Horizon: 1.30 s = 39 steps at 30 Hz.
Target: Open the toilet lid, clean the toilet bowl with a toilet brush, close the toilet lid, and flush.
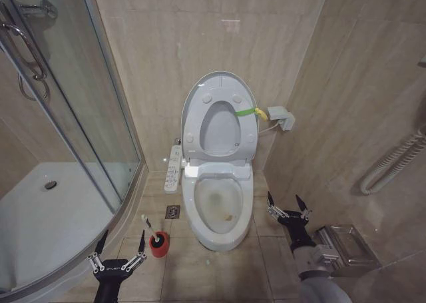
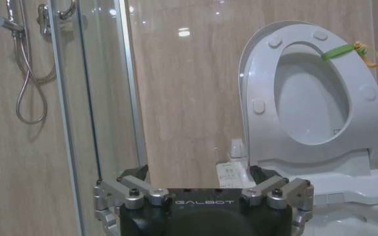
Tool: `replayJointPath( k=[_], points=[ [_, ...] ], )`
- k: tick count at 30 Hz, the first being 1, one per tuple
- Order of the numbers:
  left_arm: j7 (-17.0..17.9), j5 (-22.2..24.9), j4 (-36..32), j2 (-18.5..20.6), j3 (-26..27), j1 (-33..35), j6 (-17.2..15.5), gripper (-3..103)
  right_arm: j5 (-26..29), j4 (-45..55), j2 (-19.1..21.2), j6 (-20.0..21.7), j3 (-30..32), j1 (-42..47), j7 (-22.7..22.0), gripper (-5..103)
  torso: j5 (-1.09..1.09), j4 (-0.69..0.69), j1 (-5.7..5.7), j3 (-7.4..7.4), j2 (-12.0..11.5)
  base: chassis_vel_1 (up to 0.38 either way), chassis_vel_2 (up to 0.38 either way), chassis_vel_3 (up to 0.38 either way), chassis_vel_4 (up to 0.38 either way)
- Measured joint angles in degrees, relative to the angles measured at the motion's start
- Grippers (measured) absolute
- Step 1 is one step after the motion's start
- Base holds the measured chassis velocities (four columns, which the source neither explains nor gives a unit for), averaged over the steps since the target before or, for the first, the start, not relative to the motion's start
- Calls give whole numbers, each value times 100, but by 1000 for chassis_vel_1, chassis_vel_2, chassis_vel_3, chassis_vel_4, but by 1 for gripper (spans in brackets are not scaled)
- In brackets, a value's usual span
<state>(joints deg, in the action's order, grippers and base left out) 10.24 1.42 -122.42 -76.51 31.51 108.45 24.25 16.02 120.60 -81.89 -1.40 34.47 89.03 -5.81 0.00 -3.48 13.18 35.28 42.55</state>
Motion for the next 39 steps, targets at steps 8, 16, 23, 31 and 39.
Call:
replayJointPath(
  k=[8,16,23,31,39],
  points=[
    [0,1,0,0,0,-2,-4,100,0,0,0,0,0,0,0,100,0,0,0,0,0,0,0,0,0],
    [-130,479,0,154,190,-319,-710,100,0,0,0,0,0,-1,0,100,0,0,0,0,0,0,0,0,0],
    [-360,1273,0,416,511,-839,-1880,100,0,0,0,0,0,-1,0,100,-1,0,0,0,0,0,0,0,0],
    [-563,1986,-3,653,797,-1304,-2938,100,0,0,0,0,0,0,0,100,-1,0,0,0,0,0,0,0,0],
    [-746,2610,-8,857,1044,-1711,-3857,100,0,0,0,0,0,-1,0,100,-1,-1,0,0,0,0,0,0,0]
  ],
)
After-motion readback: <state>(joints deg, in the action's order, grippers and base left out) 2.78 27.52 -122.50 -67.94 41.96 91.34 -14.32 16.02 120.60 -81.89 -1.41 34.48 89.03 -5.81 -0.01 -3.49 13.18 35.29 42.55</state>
